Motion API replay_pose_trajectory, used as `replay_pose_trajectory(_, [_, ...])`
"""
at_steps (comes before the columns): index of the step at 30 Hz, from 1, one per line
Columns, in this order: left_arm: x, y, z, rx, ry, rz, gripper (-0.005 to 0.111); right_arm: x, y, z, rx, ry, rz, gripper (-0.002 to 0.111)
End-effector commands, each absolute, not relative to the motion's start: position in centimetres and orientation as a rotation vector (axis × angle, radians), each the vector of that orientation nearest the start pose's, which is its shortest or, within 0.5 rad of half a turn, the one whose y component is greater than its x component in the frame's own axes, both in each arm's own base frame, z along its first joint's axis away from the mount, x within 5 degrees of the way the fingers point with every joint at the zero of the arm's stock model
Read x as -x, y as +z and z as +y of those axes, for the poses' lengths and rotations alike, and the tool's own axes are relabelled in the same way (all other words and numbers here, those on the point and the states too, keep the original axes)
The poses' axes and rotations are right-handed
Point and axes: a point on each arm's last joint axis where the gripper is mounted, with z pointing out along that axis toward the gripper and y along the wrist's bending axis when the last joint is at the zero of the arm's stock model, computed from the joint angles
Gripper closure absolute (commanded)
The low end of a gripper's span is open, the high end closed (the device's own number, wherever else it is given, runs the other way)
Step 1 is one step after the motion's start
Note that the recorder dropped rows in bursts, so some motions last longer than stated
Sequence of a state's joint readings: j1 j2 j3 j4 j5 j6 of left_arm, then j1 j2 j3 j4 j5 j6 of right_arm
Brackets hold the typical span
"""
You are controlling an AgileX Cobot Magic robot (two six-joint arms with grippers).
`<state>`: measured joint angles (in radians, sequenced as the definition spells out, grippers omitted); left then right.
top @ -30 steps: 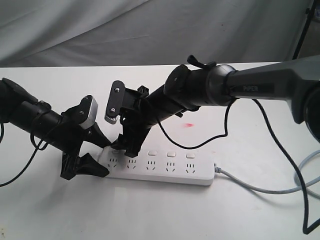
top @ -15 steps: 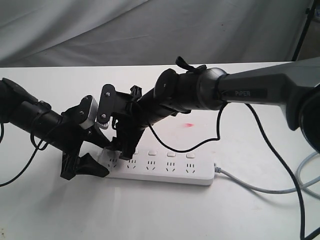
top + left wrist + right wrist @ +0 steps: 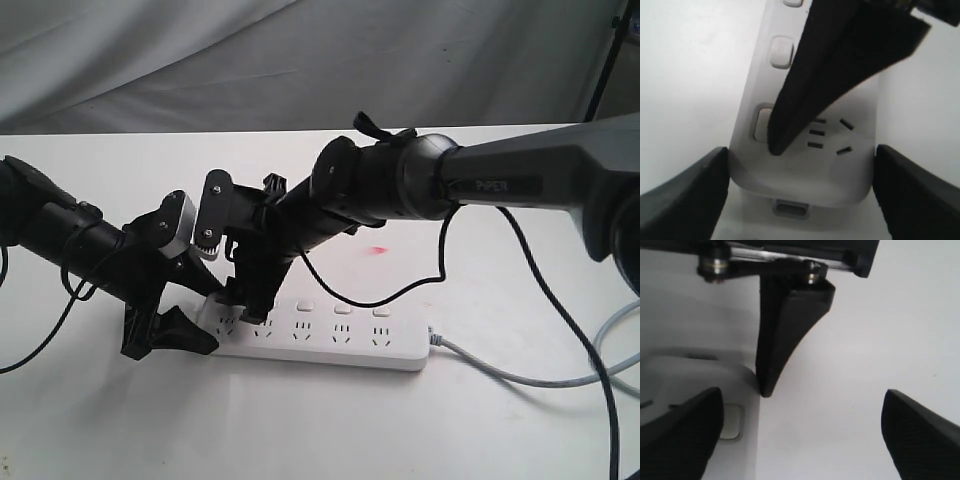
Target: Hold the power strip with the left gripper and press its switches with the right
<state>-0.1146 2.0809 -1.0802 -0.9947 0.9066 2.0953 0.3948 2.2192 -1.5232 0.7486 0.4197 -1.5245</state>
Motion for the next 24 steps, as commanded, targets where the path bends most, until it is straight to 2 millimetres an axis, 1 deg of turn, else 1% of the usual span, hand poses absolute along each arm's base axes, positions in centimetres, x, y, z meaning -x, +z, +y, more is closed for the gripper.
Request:
replay_pose_trajectory(1, [-33.6, 8.4, -9.8, -1.768, -0.714, 1.952, 0.051, -42.3, 14.7, 19.8, 1.503, 0.199, 1.921, 0.029])
replay_pose_trajectory(4, [-33.6, 8.4, -9.8, -1.768, -0.714, 1.952, 0.051, -42.3, 16.3, 19.5, 1.453, 0.234, 1.900, 0.029])
replay_pose_trajectory(5, [-33.6, 8.4, -9.8, -1.768, -0.714, 1.952, 0.051, -42.1, 17.2, 19.4, 1.451, 0.266, 1.879, 0.029])
replay_pose_trajectory(7, [-33.6, 8.4, -9.8, -1.768, -0.714, 1.952, 0.051, -41.9, 18.2, 19.4, 1.450, 0.269, 1.859, 0.029])
replay_pose_trajectory(9, [-33.6, 8.4, -9.8, -1.768, -0.714, 1.952, 0.051, -41.9, 18.6, 19.4, 1.445, 0.264, 1.858, 0.029])
replay_pose_trajectory(17, [-33.6, 8.4, -9.8, -1.768, -0.714, 1.952, 0.051, -41.8, 18.3, 19.1, 1.471, 0.227, 1.891, 0.029])
replay_pose_trajectory(21, [-33.6, 8.4, -9.8, -1.768, -0.714, 1.952, 0.051, -41.8, 18.0, 18.6, 1.490, 0.176, 1.943, 0.029])
replay_pose_trajectory(24, [-33.6, 8.4, -9.8, -1.768, -0.714, 1.952, 0.051, -42.0, 17.9, 17.7, 1.481, 0.190, 1.978, 0.029])
